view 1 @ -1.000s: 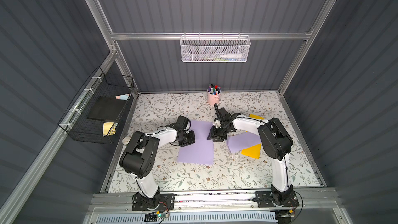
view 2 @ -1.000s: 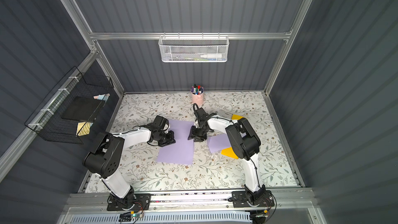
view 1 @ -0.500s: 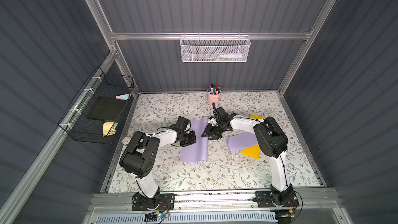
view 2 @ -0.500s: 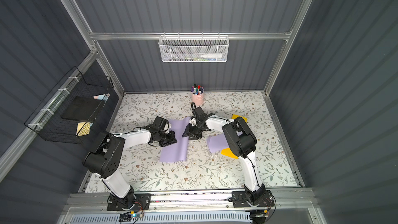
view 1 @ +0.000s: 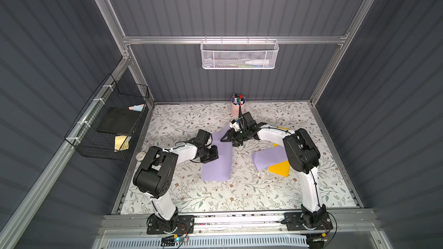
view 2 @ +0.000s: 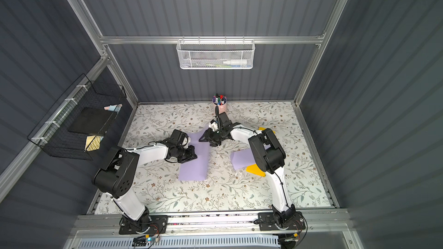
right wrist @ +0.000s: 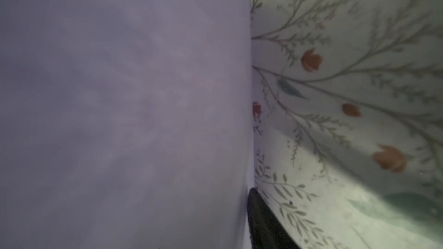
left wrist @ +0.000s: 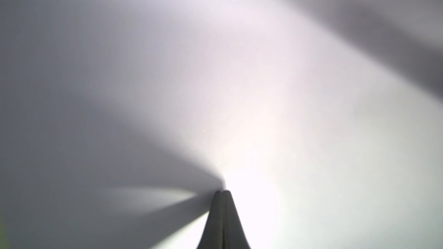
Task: Fold the rectangular paper in half along the long edge
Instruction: Fold the paper at the center of the board.
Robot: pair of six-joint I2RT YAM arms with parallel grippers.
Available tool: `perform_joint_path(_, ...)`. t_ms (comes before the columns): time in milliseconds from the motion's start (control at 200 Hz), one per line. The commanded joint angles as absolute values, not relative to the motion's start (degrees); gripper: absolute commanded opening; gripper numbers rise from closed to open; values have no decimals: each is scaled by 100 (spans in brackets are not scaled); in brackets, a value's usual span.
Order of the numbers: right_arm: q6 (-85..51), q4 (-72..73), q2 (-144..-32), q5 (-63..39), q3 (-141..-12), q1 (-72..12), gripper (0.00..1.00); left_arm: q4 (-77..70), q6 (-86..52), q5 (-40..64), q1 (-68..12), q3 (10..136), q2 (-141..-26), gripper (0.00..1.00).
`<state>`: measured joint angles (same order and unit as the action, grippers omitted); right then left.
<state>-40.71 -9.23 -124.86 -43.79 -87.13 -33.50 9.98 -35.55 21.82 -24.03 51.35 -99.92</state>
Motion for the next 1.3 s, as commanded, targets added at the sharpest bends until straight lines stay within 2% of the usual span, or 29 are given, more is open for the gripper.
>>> perform_joint_path(0,-4000,-1037,-12634,-4491,-8840,-3260,48,1635,-3542,1995,-2464,4839,-10312,0)
perform_joint_path(265,-3697,-1515,-12026,-4012,-8017,-3295,45,1637,-3540,1997,-2466,4847,-10369,0)
perform_joint_path(600,-3873,-1355,-11354,-3719,-6800,-3541,41,1635,-3535,2004,-2469,4850,-10444,0)
perform_joint_path(895,-4276,-1107,-10735,-2849,-6127,-3807,28,1644,-3533,2013,-2470,4866,-10492,0)
perform_joint_path(1081,-4348,-1044,-10585,-2511,-6066,-3885,15,1652,-3531,2013,-2467,4865,-10490,0)
perform_joint_path(1296,-4308,-1265,-10704,-2223,-6245,-3902,13,1666,-3520,2013,-2465,4865,-10483,0)
